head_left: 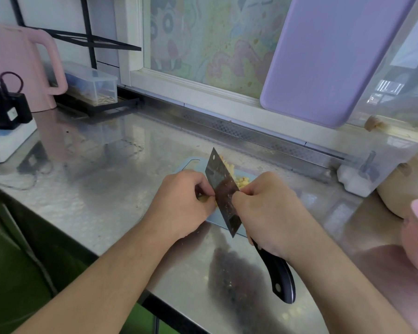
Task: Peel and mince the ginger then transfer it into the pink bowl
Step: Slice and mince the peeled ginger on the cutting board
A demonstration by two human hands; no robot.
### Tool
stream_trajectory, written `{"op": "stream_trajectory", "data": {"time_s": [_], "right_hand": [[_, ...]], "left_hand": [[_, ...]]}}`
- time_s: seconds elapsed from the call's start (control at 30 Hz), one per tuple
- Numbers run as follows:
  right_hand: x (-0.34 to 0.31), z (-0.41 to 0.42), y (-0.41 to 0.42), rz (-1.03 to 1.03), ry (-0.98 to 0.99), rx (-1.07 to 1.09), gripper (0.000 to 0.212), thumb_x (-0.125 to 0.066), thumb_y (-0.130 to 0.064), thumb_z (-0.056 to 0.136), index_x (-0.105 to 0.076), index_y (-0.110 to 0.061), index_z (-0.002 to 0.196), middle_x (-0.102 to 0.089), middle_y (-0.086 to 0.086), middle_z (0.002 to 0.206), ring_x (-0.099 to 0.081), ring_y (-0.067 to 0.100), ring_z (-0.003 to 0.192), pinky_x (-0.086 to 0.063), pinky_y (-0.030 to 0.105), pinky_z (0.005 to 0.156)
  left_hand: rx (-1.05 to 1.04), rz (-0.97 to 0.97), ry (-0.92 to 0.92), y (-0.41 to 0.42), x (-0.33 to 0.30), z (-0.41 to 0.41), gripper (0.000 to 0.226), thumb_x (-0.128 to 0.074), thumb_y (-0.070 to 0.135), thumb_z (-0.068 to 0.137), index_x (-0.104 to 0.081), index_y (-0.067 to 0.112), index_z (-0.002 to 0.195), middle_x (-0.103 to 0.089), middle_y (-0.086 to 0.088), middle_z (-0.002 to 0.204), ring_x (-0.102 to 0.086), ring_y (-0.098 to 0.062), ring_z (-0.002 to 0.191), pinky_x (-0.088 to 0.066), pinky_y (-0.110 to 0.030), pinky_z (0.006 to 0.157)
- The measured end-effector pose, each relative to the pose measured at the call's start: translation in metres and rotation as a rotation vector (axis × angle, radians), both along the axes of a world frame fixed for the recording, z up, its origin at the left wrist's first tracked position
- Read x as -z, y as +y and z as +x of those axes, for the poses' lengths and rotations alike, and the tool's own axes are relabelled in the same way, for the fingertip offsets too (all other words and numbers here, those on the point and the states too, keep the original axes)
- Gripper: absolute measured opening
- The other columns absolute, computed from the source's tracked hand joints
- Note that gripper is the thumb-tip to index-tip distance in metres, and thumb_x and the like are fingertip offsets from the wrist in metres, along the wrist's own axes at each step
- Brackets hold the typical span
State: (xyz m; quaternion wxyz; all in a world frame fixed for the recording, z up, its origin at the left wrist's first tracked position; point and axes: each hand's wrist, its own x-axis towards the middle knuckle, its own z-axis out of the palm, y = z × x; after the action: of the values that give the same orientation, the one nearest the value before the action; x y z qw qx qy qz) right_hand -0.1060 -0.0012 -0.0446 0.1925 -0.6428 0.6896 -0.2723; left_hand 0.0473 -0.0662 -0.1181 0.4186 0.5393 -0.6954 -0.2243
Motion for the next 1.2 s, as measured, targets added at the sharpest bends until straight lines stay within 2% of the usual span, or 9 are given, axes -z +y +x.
{"op": "stream_trajectory", "data": {"time_s": [0.13,0.3,0.43,0.57,0.73,0.8,0.93,1.07,1.2], "right_hand": [[0.002,0.002,-0.002,0.015,0.033,0.012,0.021,-0.050,-0.016,0.083,-0.047,-0.008,0.063,-0.053,0.007,0.047,-0.045,0.024,0.042,-0.043,0.033,0.049],[0.005,0.002,-0.004,0.055,0.041,0.001,0.021,-0.050,-0.015,0.085,-0.049,-0.007,0.066,-0.056,0.010,0.054,-0.047,0.023,0.045,-0.043,0.032,0.051],[0.006,0.000,-0.005,0.059,0.027,-0.001,0.019,-0.049,-0.013,0.083,-0.045,-0.009,0.065,-0.051,0.009,0.050,-0.042,0.024,0.042,-0.038,0.031,0.048],[0.007,-0.004,-0.004,0.051,0.020,-0.014,0.024,-0.051,-0.016,0.081,-0.038,-0.011,0.061,-0.045,0.008,0.047,-0.038,0.024,0.043,-0.037,0.034,0.050],[0.002,-0.006,-0.001,0.017,-0.003,-0.036,0.028,-0.051,-0.014,0.081,-0.035,-0.001,0.062,-0.041,0.010,0.049,-0.035,0.021,0.046,-0.033,0.035,0.052],[0.000,-0.007,0.001,-0.010,-0.005,-0.030,0.029,-0.052,-0.013,0.082,-0.035,-0.004,0.061,-0.038,0.009,0.048,-0.033,0.022,0.046,-0.032,0.035,0.051],[-0.004,-0.007,0.003,-0.040,-0.009,-0.024,0.029,-0.051,-0.012,0.083,-0.034,-0.005,0.061,-0.035,0.006,0.047,-0.029,0.023,0.045,-0.028,0.032,0.050],[-0.006,-0.006,0.005,-0.033,-0.054,-0.035,0.030,-0.051,-0.010,0.085,-0.036,0.002,0.063,-0.037,0.009,0.047,-0.030,0.022,0.043,-0.027,0.032,0.048],[-0.006,-0.005,0.005,-0.023,-0.082,-0.044,0.033,-0.050,-0.012,0.087,-0.039,0.000,0.059,-0.041,0.012,0.047,-0.032,0.021,0.042,-0.029,0.031,0.048]], "left_hand": [[-0.008,0.006,-0.004,0.000,0.000,0.000,0.017,-0.078,0.018,0.081,-0.072,0.031,0.072,-0.070,0.015,0.080,-0.067,-0.004,0.073,-0.057,-0.028,0.067],[-0.007,0.004,-0.018,0.000,0.000,0.001,0.017,-0.079,0.019,0.081,-0.072,0.032,0.072,-0.070,0.015,0.082,-0.067,-0.005,0.075,-0.057,-0.029,0.068],[0.013,0.021,-0.025,0.003,-0.001,0.001,0.018,-0.080,0.020,0.079,-0.069,0.033,0.076,-0.069,0.014,0.084,-0.067,-0.006,0.067,-0.055,-0.027,0.061],[0.018,-0.005,-0.050,0.003,-0.002,0.001,0.022,-0.082,0.018,0.076,-0.067,0.033,0.077,-0.067,0.014,0.086,-0.066,-0.005,0.076,-0.057,-0.030,0.070],[0.031,-0.009,-0.038,0.002,0.000,0.001,0.023,-0.081,0.015,0.077,-0.067,0.032,0.077,-0.069,0.014,0.084,-0.068,-0.007,0.078,-0.059,-0.035,0.074],[0.033,0.007,-0.017,0.001,0.000,0.002,0.022,-0.080,0.014,0.077,-0.069,0.032,0.078,-0.071,0.014,0.083,-0.069,-0.006,0.077,-0.060,-0.035,0.074],[0.010,0.032,0.006,0.002,-0.001,0.002,0.020,-0.078,0.015,0.079,-0.069,0.033,0.080,-0.072,0.012,0.084,-0.072,-0.013,0.072,-0.061,-0.038,0.066],[-0.034,0.035,-0.031,0.004,-0.005,0.002,0.017,-0.079,0.019,0.081,-0.069,0.034,0.082,-0.068,0.016,0.090,-0.069,-0.010,0.074,-0.058,-0.030,0.061],[-0.045,0.044,-0.042,0.003,-0.004,0.003,0.016,-0.080,0.022,0.078,-0.068,0.034,0.079,-0.067,0.015,0.087,-0.067,-0.012,0.065,-0.057,-0.029,0.056]]}}
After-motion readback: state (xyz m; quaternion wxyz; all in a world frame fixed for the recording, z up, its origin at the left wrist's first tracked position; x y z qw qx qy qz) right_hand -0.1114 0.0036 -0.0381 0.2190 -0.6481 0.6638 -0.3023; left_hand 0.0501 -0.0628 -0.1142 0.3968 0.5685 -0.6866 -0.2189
